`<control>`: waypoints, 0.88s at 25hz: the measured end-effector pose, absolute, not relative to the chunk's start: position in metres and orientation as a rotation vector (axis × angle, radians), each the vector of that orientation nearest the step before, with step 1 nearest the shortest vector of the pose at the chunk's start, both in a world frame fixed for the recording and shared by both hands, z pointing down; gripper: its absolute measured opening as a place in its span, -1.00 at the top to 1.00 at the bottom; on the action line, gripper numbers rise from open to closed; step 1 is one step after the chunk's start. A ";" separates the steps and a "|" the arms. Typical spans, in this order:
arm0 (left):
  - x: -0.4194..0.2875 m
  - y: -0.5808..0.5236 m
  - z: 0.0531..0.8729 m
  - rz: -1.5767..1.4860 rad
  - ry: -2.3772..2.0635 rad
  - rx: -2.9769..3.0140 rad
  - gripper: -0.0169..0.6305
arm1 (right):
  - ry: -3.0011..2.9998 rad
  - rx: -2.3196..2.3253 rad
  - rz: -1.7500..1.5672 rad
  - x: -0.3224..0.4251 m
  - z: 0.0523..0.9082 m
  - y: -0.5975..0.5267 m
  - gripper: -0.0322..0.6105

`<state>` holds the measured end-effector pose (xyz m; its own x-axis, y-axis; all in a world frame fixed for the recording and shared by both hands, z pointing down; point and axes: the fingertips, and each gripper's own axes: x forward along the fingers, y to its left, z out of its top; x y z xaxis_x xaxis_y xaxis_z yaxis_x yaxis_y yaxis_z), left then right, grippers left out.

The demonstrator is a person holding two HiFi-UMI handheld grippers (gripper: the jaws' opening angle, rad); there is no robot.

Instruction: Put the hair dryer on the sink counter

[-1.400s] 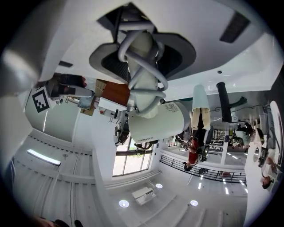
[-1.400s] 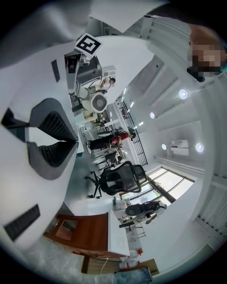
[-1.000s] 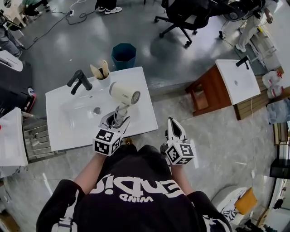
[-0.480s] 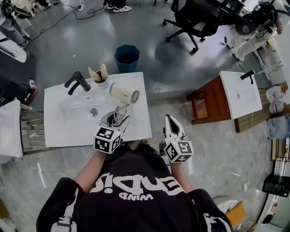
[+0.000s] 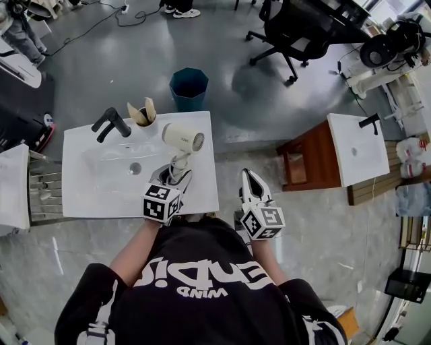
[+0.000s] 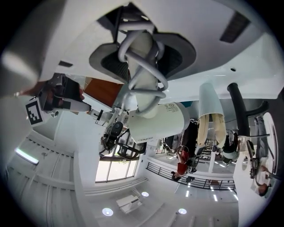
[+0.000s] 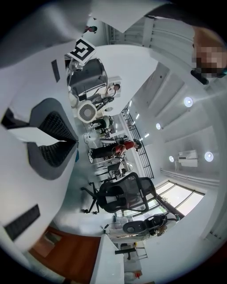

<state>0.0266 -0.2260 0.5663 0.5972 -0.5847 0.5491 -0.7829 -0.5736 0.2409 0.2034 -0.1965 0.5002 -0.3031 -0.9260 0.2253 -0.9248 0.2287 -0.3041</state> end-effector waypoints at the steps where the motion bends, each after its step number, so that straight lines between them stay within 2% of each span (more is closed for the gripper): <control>1: 0.028 -0.228 0.570 0.581 -1.090 2.355 0.32 | 2.463 -1.851 -0.609 0.205 0.501 -0.198 0.83; 22: 0.055 -0.275 0.643 0.705 -1.114 2.150 0.32 | 2.497 -1.815 -0.681 0.221 0.519 -0.230 0.83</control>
